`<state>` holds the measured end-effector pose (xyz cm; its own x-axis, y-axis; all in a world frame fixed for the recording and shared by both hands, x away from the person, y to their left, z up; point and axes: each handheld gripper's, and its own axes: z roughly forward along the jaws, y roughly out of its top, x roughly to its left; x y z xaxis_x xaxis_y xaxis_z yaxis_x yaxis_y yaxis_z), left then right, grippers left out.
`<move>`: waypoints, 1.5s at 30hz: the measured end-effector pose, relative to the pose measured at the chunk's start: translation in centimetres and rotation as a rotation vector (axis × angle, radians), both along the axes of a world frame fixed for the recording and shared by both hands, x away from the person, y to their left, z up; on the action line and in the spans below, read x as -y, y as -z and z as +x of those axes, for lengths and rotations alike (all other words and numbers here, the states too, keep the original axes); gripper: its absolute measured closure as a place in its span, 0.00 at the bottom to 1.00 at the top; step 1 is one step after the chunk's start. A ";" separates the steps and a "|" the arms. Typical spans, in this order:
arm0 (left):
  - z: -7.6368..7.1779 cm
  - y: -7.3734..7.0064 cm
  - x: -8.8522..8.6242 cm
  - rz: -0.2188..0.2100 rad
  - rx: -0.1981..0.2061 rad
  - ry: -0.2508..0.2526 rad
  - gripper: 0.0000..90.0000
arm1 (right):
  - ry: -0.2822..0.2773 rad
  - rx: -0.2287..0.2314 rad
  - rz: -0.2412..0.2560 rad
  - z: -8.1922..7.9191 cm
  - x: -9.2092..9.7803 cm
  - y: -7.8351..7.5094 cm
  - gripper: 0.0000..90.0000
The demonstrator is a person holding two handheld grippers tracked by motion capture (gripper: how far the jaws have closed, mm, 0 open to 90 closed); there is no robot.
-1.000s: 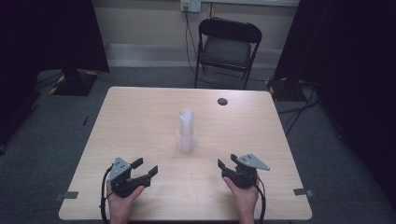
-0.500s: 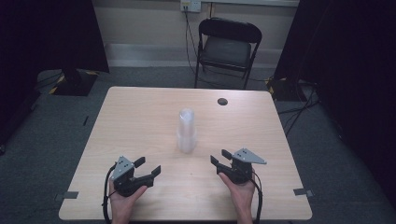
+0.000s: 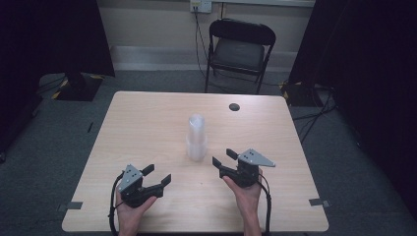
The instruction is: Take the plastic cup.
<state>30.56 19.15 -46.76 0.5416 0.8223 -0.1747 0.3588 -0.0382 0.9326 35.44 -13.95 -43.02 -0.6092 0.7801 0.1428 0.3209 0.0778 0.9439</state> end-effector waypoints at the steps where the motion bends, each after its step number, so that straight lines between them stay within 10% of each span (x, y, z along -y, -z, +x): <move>1: 0.0 0.0 0.1 0.000 0.000 0.003 0.26 | -0.008 -0.002 0.003 0.2 -0.1 -0.1 0.38; 22: -0.3 0.2 0.4 0.000 -0.002 0.007 0.28 | -0.085 0.080 -0.059 3.2 -3.2 -2.9 0.42; 45: -0.2 0.1 0.4 0.003 -0.008 0.013 0.28 | -0.055 0.081 -0.062 7.3 -6.0 -3.0 0.24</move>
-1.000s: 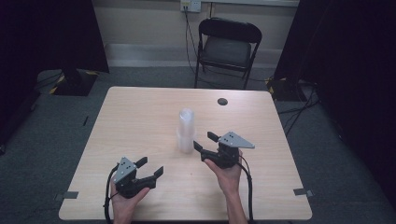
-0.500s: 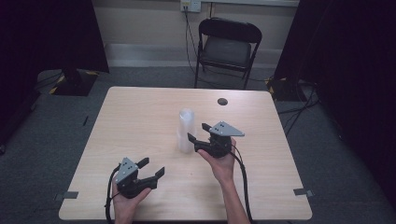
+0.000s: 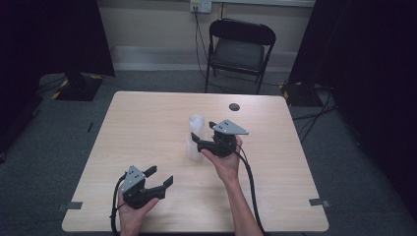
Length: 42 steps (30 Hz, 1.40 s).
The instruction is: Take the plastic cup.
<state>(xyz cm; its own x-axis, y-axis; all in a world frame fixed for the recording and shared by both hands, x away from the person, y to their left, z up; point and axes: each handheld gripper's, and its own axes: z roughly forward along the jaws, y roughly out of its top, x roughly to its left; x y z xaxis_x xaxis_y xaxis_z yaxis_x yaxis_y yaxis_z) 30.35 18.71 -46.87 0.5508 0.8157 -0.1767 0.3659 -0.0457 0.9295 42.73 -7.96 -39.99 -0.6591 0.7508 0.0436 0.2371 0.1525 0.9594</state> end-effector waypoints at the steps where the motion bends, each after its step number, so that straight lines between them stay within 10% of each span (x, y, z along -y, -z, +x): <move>1: 0.0 0.0 0.0 -0.002 0.000 0.000 0.28 | 0.000 0.000 0.000 0.0 0.0 0.0 0.24; 42: -0.1 0.5 -0.2 -0.019 -0.020 -0.009 0.28 | -0.029 -0.013 -0.023 3.0 -2.3 2.7 0.36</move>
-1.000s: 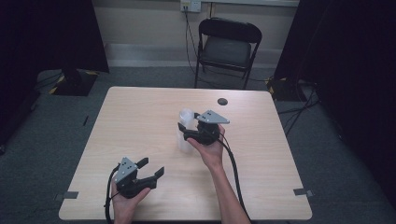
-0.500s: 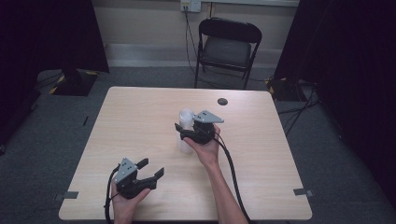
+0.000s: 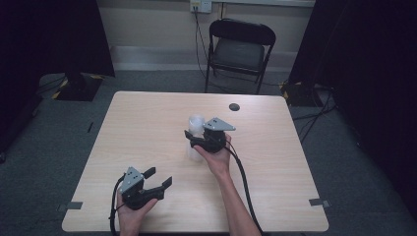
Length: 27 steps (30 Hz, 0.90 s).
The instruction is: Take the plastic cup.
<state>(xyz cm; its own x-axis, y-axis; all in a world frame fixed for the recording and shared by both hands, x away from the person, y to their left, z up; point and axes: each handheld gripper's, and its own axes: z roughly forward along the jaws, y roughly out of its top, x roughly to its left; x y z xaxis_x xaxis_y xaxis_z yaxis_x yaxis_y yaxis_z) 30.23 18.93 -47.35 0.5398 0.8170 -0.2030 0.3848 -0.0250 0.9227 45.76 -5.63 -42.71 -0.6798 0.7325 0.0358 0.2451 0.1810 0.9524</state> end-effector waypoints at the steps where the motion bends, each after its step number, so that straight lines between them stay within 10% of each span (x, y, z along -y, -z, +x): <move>1: 0.0 0.0 0.0 0.000 0.000 0.000 0.28 | 0.000 0.000 0.000 0.0 0.0 0.0 0.36; 27: 0.2 0.0 0.2 0.014 -0.005 0.006 0.28 | 0.005 0.014 0.027 -0.2 0.2 -2.1 0.39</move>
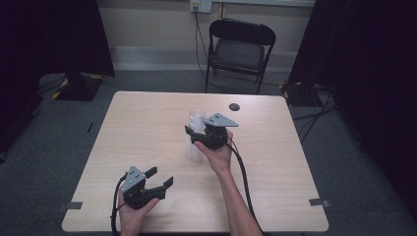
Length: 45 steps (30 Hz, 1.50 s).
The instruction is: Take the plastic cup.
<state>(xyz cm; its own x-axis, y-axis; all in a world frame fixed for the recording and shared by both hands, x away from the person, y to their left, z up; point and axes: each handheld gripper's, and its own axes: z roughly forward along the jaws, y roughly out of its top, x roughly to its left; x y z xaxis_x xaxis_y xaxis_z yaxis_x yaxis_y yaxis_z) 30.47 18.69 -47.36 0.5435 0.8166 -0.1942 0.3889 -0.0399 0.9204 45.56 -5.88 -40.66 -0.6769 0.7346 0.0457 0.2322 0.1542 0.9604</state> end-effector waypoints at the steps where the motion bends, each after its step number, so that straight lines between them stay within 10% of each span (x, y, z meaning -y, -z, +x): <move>1: 0.0 0.0 0.0 0.000 0.000 0.000 0.28 | 0.000 0.000 0.000 0.0 0.0 0.0 0.39; 45: 0.2 -0.4 1.0 0.004 0.013 0.022 0.28 | -0.005 0.069 0.072 -0.4 0.6 -3.6 0.40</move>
